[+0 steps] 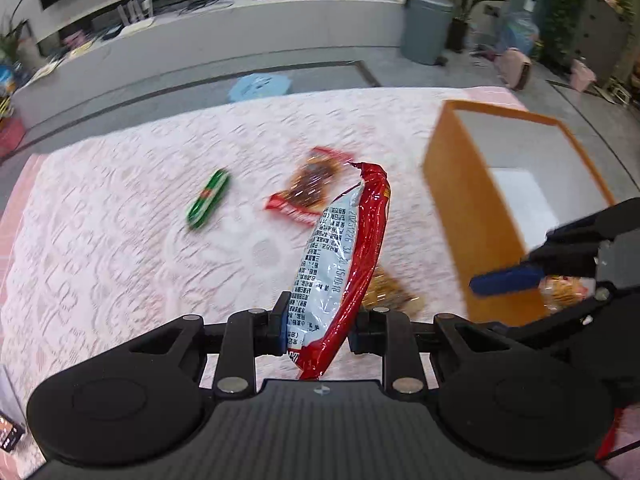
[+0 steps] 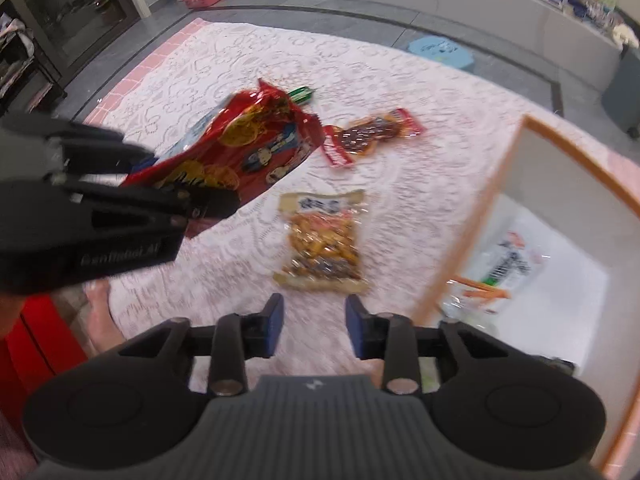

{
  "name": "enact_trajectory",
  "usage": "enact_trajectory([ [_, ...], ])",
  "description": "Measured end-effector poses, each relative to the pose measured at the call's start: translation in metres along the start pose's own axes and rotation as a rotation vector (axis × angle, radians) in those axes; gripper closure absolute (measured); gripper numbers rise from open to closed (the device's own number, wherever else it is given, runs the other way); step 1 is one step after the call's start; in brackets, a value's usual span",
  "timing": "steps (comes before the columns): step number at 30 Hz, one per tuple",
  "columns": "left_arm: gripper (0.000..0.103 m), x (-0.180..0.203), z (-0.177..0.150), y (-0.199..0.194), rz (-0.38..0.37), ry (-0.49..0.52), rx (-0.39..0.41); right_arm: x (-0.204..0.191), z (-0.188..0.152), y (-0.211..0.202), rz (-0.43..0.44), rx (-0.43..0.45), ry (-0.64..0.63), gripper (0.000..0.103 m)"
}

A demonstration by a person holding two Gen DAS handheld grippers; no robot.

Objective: Organize snacks

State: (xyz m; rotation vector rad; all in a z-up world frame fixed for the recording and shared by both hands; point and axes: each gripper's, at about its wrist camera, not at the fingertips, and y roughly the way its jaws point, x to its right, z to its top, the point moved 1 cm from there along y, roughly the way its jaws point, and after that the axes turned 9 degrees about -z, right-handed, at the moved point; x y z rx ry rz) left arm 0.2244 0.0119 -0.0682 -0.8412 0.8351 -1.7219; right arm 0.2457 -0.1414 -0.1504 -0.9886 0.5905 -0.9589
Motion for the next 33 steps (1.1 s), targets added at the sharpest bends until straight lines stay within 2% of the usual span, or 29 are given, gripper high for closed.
enact_trajectory([
  [1,0.074,-0.006,-0.002,0.001,-0.001,-0.011,-0.004,-0.003,0.004,0.008,-0.009,0.001,0.007,0.047],
  [6,0.074,-0.029,-0.006,0.005,-0.013,-0.073,-0.010,-0.017,0.020,0.047,-0.032,-0.038,0.026,0.034],
  [10,0.074,-0.039,-0.006,0.010,-0.022,-0.094,-0.011,-0.022,0.031,0.075,-0.087,-0.081,0.015,0.029],
  [18,0.074,-0.055,-0.006,0.020,-0.034,-0.131,-0.017,-0.036,0.033,0.117,-0.156,-0.129,-0.022,0.028],
  [19,0.074,-0.056,-0.006,0.021,-0.035,-0.133,-0.018,-0.038,0.032,0.120,-0.166,-0.132,-0.026,0.024],
  [22,0.074,-0.058,-0.008,0.022,-0.033,-0.144,-0.020,-0.042,0.031,0.126,-0.193,-0.122,-0.055,0.022],
  [26,0.074,-0.059,-0.008,0.024,-0.035,-0.151,-0.026,-0.039,0.027,0.129,-0.203,-0.113,-0.056,0.023],
  [29,0.074,-0.055,-0.009,0.023,-0.037,-0.145,-0.024,-0.031,0.028,0.125,-0.227,-0.110,-0.024,0.044],
  [32,0.074,-0.051,-0.008,0.021,-0.039,-0.140,-0.020,-0.020,0.028,0.120,-0.195,-0.128,0.029,0.045],
  [33,0.074,-0.049,-0.007,0.020,-0.038,-0.137,-0.018,-0.019,0.028,0.117,-0.205,-0.121,0.029,0.049],
])
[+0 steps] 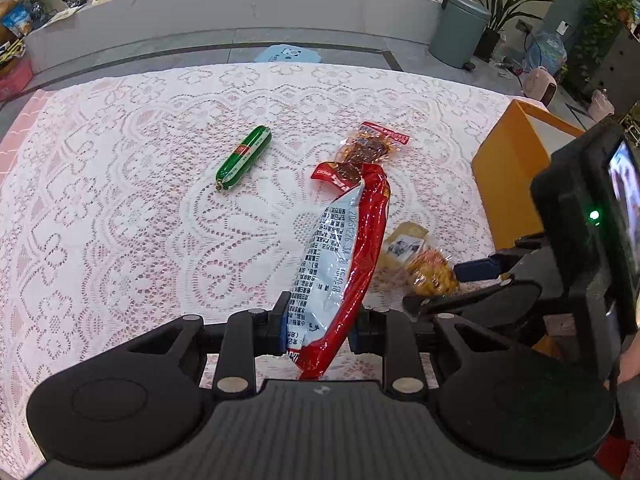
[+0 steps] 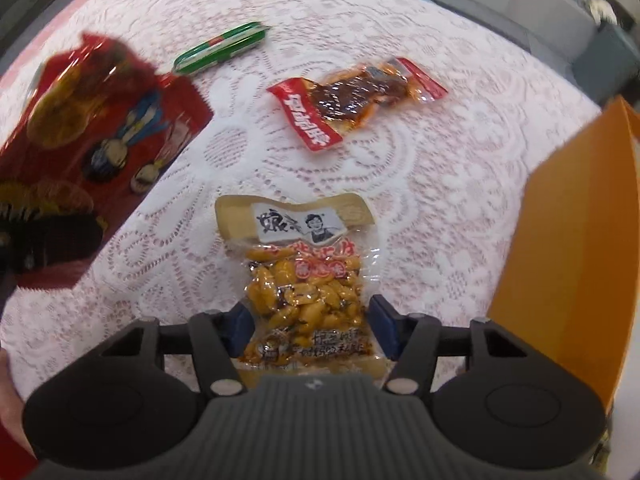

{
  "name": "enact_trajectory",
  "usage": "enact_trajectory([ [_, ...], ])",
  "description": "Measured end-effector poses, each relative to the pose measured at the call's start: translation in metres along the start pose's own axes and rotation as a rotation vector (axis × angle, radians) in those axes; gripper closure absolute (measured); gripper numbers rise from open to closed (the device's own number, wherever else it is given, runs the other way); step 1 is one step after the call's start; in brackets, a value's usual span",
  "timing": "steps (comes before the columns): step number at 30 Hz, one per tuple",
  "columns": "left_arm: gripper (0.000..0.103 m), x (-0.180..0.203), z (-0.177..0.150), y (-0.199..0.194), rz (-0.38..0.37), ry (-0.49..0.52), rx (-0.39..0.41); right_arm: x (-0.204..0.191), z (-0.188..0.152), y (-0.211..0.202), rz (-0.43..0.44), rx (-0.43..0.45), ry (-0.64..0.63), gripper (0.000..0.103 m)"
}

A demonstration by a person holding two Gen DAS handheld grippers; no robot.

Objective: Organize snacks

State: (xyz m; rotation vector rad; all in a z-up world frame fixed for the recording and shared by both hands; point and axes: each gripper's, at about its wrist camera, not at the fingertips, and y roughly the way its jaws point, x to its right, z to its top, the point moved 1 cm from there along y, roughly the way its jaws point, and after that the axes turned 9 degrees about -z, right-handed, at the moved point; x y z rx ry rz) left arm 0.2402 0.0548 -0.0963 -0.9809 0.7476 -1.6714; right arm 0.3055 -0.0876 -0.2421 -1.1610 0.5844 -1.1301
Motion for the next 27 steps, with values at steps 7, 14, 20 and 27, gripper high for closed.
enact_trajectory([
  [7,0.074,0.014,0.003,-0.014,0.003,0.008,0.029,0.006,-0.004,-0.037,0.014,0.062,-0.012,0.077],
  [14,0.074,0.042,0.006,-0.033,-0.011,0.034,0.070,0.032,-0.009,-0.082,0.045,0.133,0.009,0.078],
  [20,0.074,0.074,0.014,-0.047,-0.054,0.061,0.113,0.063,-0.023,-0.135,0.076,0.200,0.026,0.078],
  [27,0.074,0.127,0.033,-0.051,-0.154,0.124,0.131,0.117,-0.039,-0.184,0.055,0.251,0.084,0.078],
])
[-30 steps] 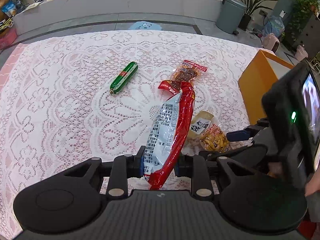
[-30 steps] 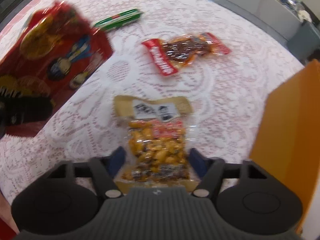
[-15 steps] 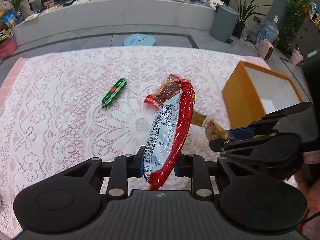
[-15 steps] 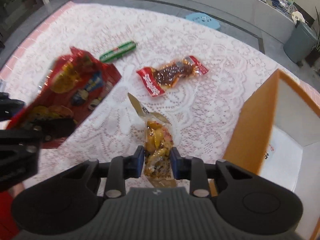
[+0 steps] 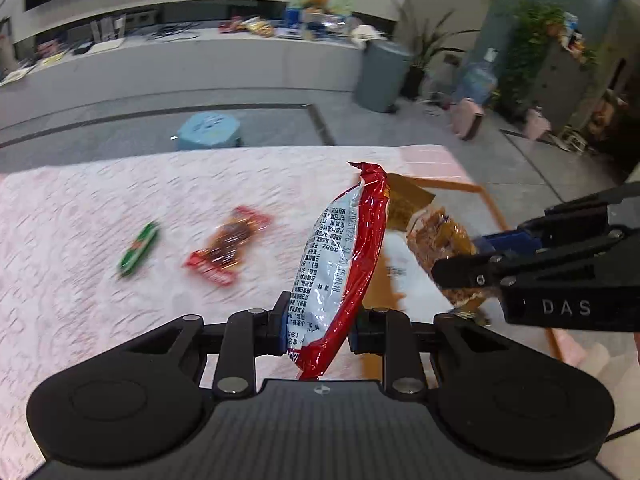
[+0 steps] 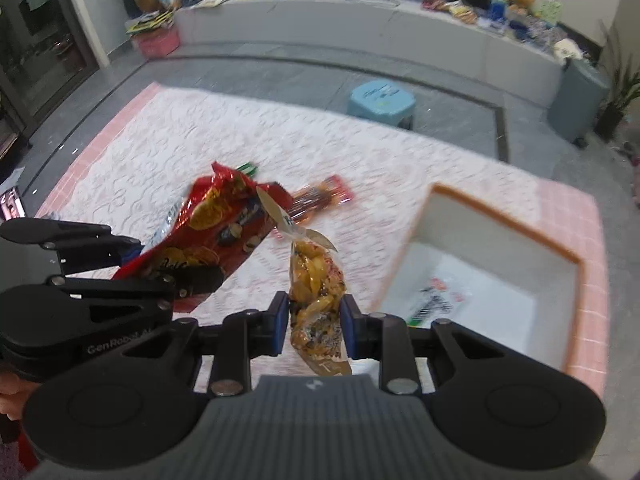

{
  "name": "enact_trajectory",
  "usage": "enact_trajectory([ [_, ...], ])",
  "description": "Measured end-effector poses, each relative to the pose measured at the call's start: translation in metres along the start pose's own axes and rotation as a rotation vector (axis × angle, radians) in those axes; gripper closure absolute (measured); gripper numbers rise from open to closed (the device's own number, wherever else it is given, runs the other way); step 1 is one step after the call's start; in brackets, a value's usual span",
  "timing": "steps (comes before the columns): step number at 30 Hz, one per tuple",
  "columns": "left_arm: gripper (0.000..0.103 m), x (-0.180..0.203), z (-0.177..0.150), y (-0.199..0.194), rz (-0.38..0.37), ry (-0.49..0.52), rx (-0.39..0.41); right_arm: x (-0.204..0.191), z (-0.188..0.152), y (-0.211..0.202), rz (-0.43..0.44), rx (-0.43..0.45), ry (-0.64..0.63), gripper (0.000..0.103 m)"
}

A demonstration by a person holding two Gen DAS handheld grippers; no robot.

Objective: Organize snacks
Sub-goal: 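Carry the red snack bag and peanut bag over the orange box with both tools, then open both tools to drop the two bags into the box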

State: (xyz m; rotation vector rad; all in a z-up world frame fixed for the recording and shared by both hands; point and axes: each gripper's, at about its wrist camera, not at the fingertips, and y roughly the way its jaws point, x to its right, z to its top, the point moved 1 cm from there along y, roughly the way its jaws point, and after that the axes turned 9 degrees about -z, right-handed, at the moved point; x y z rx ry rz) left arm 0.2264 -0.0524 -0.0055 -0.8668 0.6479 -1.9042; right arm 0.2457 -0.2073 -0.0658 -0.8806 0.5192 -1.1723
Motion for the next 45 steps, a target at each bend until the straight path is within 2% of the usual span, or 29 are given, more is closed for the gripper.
enact_trajectory([
  [3,0.074,0.022,0.008,0.016,-0.047,0.032,-0.024,0.022,-0.006,-0.008,-0.054,0.000,0.009,0.078],
  [8,0.074,0.057,0.015,0.049,-0.114,0.081,-0.080,0.056,-0.027,0.005,-0.126,-0.060,0.021,0.078],
  [14,0.075,0.084,0.011,0.095,-0.151,0.135,-0.165,0.096,-0.057,0.037,-0.126,-0.146,0.081,0.078],
  [22,0.075,0.086,0.003,0.151,-0.123,0.159,-0.268,0.118,-0.073,0.085,-0.102,-0.223,0.130,0.078],
  [28,0.075,0.083,-0.003,0.168,-0.083,0.209,-0.294,0.121,-0.076,0.116,-0.082,-0.259,0.122,0.078],
  [37,0.074,0.080,-0.003,0.180,-0.022,0.234,-0.320,0.117,-0.068,0.129,-0.086,-0.245,0.081,0.077],
  [45,0.054,0.074,0.000,0.168,-0.039,0.197,-0.291,0.115,-0.065,0.131,-0.116,-0.256,0.074,0.077],
])
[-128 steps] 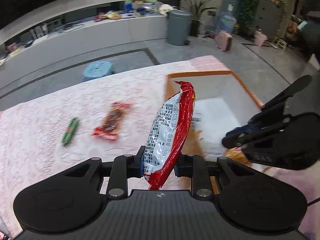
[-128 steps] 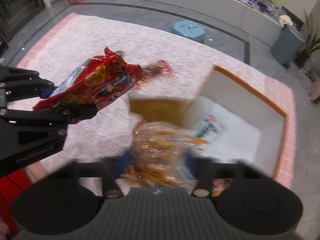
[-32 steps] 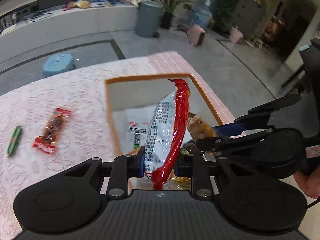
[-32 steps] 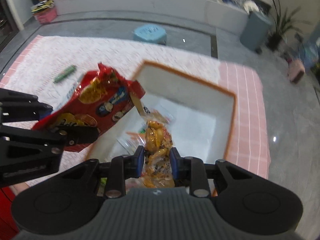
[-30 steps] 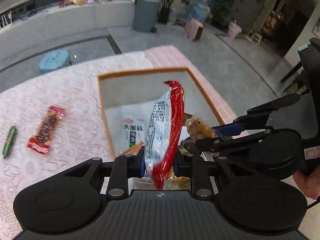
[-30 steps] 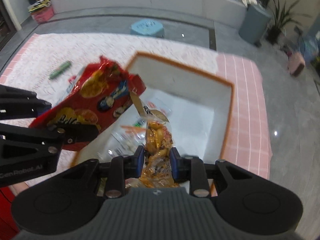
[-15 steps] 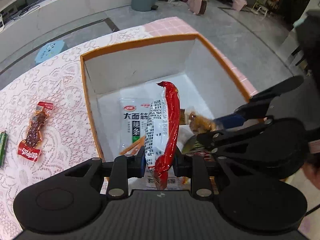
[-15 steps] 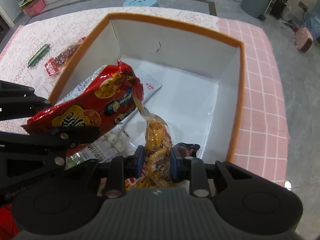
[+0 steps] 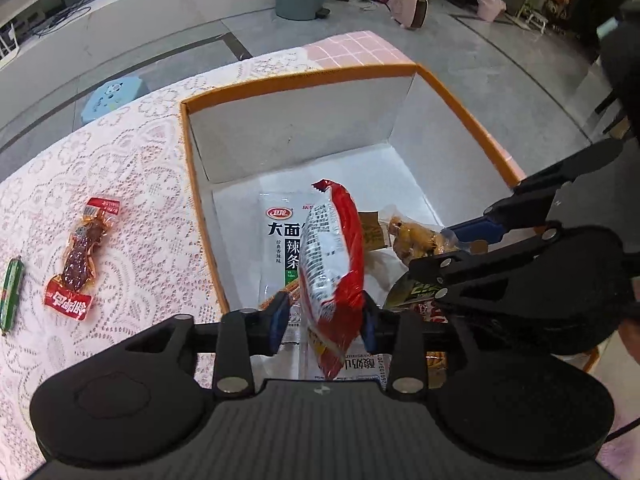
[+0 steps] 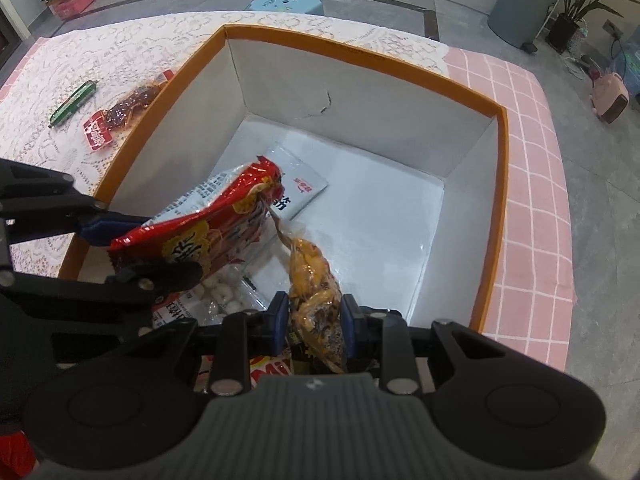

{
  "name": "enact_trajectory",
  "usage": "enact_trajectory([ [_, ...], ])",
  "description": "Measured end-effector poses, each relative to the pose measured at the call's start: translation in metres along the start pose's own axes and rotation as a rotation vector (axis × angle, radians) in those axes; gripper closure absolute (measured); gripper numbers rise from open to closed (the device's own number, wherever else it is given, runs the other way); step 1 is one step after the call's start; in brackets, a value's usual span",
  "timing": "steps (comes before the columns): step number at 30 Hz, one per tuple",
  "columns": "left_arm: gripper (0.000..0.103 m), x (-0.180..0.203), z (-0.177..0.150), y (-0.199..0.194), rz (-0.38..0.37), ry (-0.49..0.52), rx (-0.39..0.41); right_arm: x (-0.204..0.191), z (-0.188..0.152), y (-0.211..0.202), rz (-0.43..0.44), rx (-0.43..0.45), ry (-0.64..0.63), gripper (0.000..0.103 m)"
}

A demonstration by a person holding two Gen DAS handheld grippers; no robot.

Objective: Organize snacks
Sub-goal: 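Open both tools to drop the two bags into the box, then move both open tools back toward the green sausage and spicy strip pack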

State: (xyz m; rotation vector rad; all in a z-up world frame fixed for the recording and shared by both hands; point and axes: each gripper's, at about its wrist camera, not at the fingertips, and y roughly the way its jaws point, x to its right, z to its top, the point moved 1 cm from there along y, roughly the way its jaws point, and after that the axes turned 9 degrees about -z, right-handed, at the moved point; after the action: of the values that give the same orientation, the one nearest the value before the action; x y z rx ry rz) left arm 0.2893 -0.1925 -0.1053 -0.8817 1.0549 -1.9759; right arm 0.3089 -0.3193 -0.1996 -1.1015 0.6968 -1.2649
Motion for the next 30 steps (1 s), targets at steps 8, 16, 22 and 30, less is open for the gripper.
enact_trajectory([
  [8,0.042,-0.002,-0.001,-0.024,-0.013,0.005,0.027,-0.003,0.001,-0.010,-0.015,-0.019,0.018,0.064],
  [16,0.041,-0.007,-0.010,-0.055,-0.020,-0.002,0.075,-0.016,0.000,-0.028,-0.013,-0.019,-0.004,0.054],
  [22,0.041,-0.019,-0.025,-0.085,0.001,-0.051,0.162,-0.029,-0.004,-0.056,-0.046,0.043,0.012,0.042],
  [30,0.041,-0.031,-0.049,-0.130,0.099,-0.076,0.362,-0.056,-0.019,-0.100,-0.025,0.238,0.080,0.042],
])
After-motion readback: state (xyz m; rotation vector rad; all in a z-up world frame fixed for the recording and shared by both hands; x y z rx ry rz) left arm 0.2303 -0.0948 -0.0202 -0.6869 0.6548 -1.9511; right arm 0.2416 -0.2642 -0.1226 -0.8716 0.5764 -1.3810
